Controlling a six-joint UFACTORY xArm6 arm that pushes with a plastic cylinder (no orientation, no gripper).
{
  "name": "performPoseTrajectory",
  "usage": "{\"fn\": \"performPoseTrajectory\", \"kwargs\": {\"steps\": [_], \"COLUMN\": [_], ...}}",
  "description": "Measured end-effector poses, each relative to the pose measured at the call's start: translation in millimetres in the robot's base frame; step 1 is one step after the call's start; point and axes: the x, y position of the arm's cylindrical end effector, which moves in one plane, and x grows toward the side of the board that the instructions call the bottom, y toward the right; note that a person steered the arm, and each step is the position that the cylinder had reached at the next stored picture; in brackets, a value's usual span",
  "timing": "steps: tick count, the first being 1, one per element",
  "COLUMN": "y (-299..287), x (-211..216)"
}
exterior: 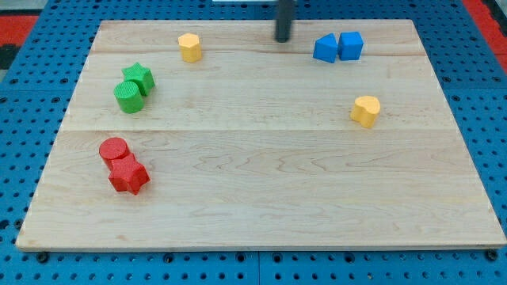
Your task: Slide the yellow hexagon to the left of the yellow heart
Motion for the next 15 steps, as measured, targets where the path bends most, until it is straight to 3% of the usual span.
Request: {"fn": "performPoseTrajectory", "kwargs": {"steps": [1, 4, 5, 6, 7, 8, 9, 10, 11, 12, 13, 14, 15], "y": [-76, -145, -133, -35, -21, -71, -105, -117, 16, 29, -23, -59, 9], "x": [-21, 13, 32, 65, 87, 54, 50, 78, 96, 103, 71, 109, 148]}}
